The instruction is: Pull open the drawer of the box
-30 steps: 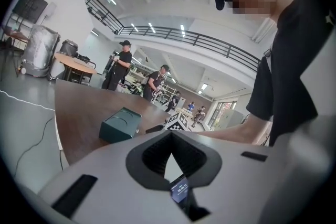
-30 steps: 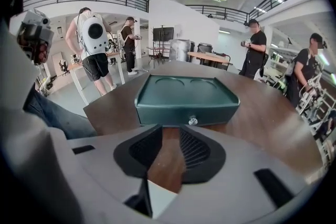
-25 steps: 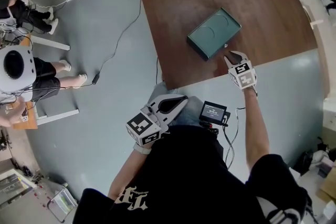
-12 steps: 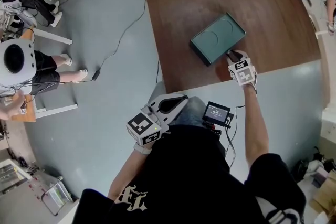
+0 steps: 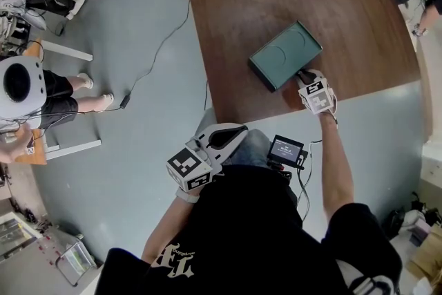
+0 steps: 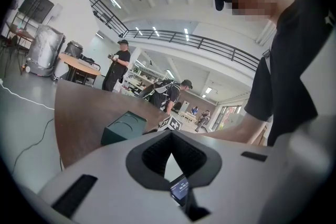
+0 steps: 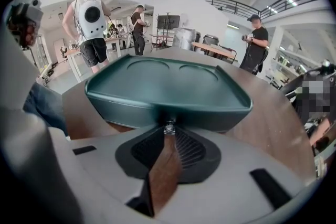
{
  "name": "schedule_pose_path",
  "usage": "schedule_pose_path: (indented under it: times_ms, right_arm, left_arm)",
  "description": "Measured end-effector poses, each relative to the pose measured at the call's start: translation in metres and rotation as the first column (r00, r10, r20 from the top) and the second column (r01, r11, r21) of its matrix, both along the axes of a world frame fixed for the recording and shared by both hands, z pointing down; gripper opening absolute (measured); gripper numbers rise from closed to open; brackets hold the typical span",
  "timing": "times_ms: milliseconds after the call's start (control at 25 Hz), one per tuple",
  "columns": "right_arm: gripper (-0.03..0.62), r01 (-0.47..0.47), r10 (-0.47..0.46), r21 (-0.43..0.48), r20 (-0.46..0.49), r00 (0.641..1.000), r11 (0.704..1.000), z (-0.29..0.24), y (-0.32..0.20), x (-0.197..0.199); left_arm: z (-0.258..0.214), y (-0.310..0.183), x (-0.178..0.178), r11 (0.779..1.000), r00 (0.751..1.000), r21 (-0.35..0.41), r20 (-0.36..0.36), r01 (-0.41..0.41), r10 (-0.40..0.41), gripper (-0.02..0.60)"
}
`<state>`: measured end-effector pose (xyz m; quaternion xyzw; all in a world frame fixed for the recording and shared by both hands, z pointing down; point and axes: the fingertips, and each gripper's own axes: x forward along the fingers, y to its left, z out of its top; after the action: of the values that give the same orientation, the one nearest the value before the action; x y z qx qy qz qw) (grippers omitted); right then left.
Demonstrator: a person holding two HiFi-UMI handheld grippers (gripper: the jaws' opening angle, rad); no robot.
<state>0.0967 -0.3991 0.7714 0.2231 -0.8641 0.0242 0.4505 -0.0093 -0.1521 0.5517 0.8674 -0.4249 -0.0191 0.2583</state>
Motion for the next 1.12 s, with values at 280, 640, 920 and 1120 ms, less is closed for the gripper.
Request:
schedule_pose_path:
  times_ms: [280, 640, 920, 1120]
  right_arm:
    - [0.052, 0.013, -0.013, -0.008, -0.008, 1.000, 1.000, -0.002, 0.002, -0.002]
    - [0.052, 0.008, -0.008, -0.004, -0.011, 1.000, 1.000, -0.003, 0.009, 0.008]
    - [0.052, -0.010, 0.009, -0.018, -0.036, 0.999, 1.000, -0.002, 0.024, 0.031]
    - [0.052, -0.029, 0.028, -0.030, -0.014, 1.000, 0.999, 0.000, 0.032, 0.048]
  left_arm:
    - [-0.006, -0.002, -0.004, 1.000, 1.000, 0.000, -0.003, -0.004, 0.004, 0.005]
    - [-0.003, 0.005, 0.004, 1.000, 1.000, -0.003, -0.008, -0.009, 0.009, 0.005]
    - [-0.002, 0.014, 0.016, 1.000, 0.999, -0.009, -0.016, -0.028, 0.028, 0.005]
    - [-0.008, 0.019, 0.027, 0.999, 0.998, -0.008, -0.017, -0.053, 0.053, 0.005]
